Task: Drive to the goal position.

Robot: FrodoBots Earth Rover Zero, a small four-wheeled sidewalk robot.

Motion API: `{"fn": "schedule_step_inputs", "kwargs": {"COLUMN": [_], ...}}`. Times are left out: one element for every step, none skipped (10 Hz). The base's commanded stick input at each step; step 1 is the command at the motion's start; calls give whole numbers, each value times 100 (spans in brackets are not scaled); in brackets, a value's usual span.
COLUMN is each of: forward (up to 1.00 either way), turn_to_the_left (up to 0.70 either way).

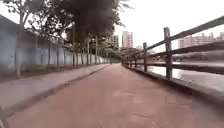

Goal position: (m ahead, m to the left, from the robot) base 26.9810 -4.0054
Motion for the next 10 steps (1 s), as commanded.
{"fn": "schedule_step_inputs", "kwargs": {"forward": [96,96,95,96,96,96,96,96,96,96], "turn_to_the_left": [0,0,0,0,0,0,0,0,0,0]}}
